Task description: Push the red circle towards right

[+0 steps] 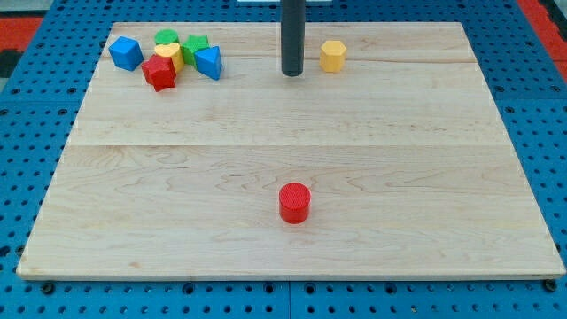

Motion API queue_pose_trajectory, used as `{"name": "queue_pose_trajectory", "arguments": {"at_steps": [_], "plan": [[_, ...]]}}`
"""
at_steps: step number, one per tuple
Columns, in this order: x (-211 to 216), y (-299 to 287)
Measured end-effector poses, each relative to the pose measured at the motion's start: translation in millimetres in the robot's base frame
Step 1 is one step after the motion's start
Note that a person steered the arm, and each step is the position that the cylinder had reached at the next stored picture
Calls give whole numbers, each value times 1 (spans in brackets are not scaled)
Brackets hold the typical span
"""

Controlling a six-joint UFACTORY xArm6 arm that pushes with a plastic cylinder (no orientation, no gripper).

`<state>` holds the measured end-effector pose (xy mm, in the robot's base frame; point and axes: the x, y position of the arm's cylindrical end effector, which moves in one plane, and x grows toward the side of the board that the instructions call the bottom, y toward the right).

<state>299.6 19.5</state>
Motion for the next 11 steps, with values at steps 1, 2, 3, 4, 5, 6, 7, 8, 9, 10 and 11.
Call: {"name": "queue_pose_trajectory", "arguments": {"at_steps": [1, 2, 3, 4, 5, 6, 7, 8, 9, 10, 11], "plan": [[-14, 53], [-27, 64], [-36, 56], [-61, 100], [-54, 98], [43, 90], [159, 67], [242, 35], [244, 10], [257, 19], [268, -47]]}}
